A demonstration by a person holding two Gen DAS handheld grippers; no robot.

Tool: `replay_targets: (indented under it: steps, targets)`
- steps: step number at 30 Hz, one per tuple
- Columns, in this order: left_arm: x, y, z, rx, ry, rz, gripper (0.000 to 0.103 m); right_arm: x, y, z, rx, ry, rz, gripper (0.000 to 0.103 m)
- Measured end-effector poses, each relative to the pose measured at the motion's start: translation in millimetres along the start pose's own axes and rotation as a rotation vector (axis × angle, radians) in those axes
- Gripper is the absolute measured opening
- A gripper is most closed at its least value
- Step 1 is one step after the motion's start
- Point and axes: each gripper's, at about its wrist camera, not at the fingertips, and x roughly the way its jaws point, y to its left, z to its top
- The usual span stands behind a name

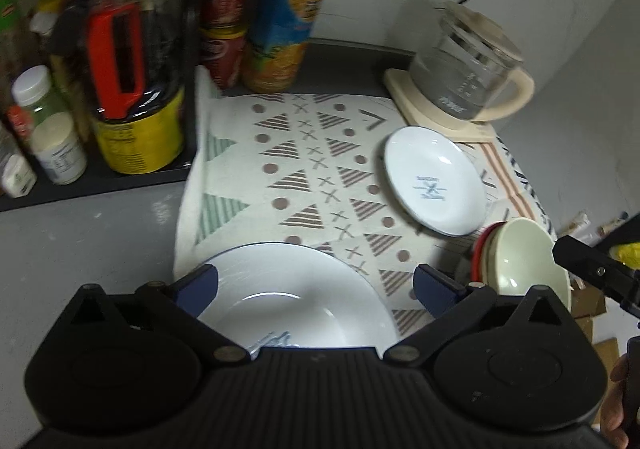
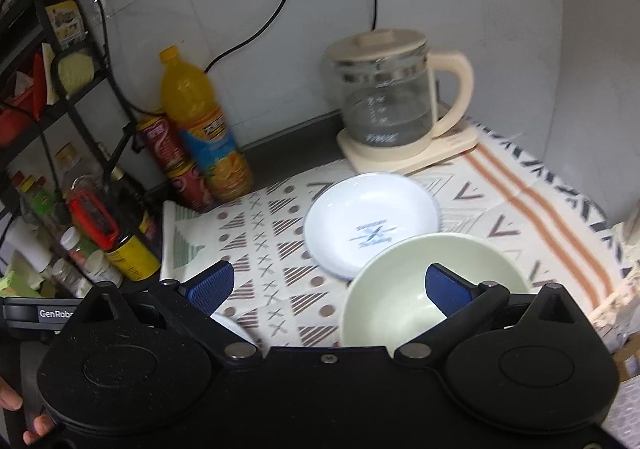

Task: Organize plates and bowls
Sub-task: 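Move the left tool to the small 'BAKERY' plate and grasp its rim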

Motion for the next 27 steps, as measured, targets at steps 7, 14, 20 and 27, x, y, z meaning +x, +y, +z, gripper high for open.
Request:
replay_targets:
  steps: [7, 14, 20, 27]
  targets:
    - [6.2, -19.5, 1.0, 0.033, -0.018, -0.059, 0.103, -1.0, -9.8, 7.0, 0.016, -0.006, -0.020, 0.103]
    - [10.2, -38.7, 8.7, 0.054, -0.020, -0.051, 0.103, 2.4, -23.5, 18.9, 0.043, 0.016, -0.015, 0.103]
    - [22.6, -51.9, 16.5, 0.048, 0.025, -0.027, 0.103, 8.4, -50.6, 31.1, 0.084, 0.024, 0.006, 0.103]
    - [38.9, -77.5, 26.5, 0.015, 0.007, -0.006, 0.103, 27.4, -86.4, 55.0, 0.070, 0.056, 0.043, 0.103]
